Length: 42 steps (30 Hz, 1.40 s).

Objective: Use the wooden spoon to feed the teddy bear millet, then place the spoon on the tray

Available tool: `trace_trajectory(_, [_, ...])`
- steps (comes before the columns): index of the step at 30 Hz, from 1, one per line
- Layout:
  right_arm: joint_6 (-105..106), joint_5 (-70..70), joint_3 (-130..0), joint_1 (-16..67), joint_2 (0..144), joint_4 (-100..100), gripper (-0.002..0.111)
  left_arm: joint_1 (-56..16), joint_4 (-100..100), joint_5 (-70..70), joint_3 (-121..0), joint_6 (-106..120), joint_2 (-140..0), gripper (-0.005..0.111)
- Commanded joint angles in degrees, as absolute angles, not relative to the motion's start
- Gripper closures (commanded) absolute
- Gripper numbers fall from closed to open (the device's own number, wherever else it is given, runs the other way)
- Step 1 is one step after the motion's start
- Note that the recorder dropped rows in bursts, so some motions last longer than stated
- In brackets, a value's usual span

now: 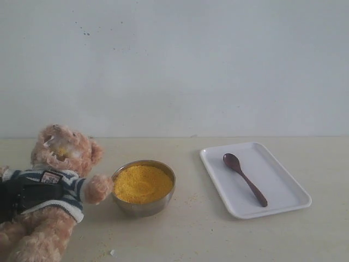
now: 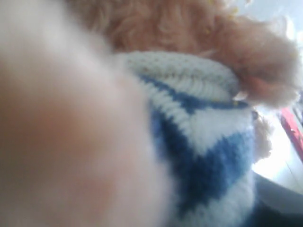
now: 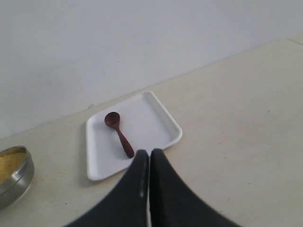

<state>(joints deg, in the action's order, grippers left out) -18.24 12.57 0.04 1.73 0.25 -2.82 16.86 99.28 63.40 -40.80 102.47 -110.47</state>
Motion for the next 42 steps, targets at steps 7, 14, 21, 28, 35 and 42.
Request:
trace_trajectory(7, [-18.18, 11.88, 0.00, 1.85, 0.00, -1.71, 0.108, 16.36, 99.95, 58.42, -44.16, 103.99, -111.74, 0.103])
trace_trajectory(14, [-18.18, 11.88, 0.00, 1.85, 0.00, -1.71, 0.108, 13.91, 99.95, 58.42, -44.94, 103.99, -115.32, 0.103])
trace_trajectory(21, [-18.18, 11.88, 0.00, 1.85, 0.00, -1.71, 0.108, 13.51, 99.95, 56.32, -44.94, 103.72, -115.98, 0.103])
trace_trajectory(28, [-18.18, 11.88, 0.00, 1.85, 0.00, -1.71, 0.108, 13.51, 99.95, 56.32, -44.94, 103.73, -115.98, 0.077])
trace_trajectory(35, [-18.18, 11.88, 0.00, 1.85, 0.00, -1.71, 0.108, 13.51, 99.95, 56.32, -44.94, 101.63, -115.98, 0.045])
trace_trajectory(42, [-18.18, 11.88, 0.00, 1.85, 0.00, -1.71, 0.108, 13.51, 99.95, 56.32, -44.94, 95.83, -115.98, 0.020])
